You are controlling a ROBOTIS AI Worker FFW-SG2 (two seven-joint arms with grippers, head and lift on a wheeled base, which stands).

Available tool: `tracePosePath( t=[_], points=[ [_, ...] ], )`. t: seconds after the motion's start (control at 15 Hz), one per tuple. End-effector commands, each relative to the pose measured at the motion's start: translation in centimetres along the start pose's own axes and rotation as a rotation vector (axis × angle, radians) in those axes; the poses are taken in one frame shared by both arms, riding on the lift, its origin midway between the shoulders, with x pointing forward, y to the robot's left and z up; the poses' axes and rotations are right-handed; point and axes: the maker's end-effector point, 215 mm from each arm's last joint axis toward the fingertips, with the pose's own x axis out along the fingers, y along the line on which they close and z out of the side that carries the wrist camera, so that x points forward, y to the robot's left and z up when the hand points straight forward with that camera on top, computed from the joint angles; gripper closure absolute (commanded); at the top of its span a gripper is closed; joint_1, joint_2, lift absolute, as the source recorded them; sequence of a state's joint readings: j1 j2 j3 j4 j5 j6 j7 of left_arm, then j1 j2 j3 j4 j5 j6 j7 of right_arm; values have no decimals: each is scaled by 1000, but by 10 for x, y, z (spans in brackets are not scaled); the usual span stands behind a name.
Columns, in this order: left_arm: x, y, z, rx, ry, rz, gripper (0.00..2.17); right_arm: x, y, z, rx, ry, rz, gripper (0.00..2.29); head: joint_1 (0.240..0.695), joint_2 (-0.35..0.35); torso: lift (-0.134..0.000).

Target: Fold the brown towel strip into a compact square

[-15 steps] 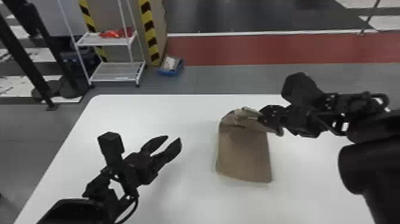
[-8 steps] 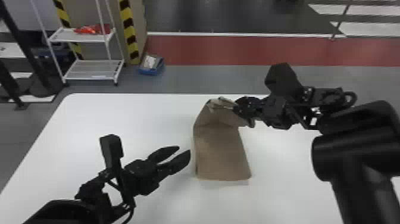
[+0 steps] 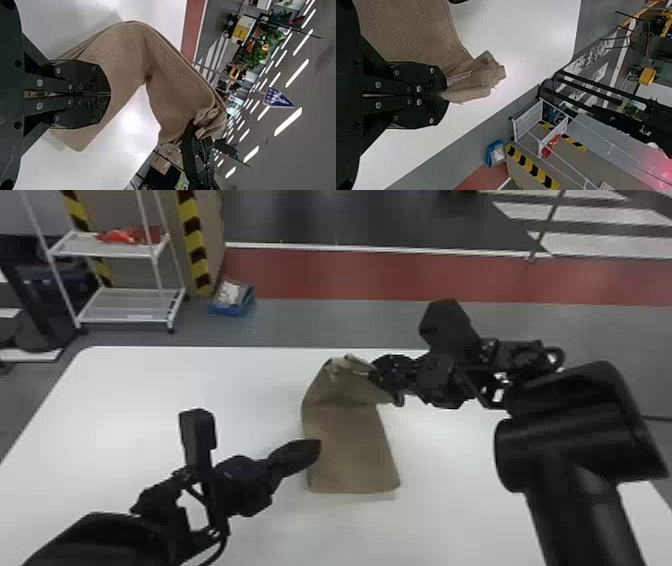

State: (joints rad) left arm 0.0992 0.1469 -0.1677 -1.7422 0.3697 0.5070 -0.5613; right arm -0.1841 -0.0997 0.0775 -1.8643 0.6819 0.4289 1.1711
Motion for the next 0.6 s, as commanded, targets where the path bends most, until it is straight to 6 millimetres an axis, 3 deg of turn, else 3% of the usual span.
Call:
tracePosePath(
  t=[0.0,0.53],
  points=[
    [3,2,-14,-28,43,-9,2135,2,3,0,-2,1,8,1177,695,-89,-115],
    [13,9,-58,17,155,37,2135,7,36,-3,-77,18,99,1177,695,-88,-115]
  ],
)
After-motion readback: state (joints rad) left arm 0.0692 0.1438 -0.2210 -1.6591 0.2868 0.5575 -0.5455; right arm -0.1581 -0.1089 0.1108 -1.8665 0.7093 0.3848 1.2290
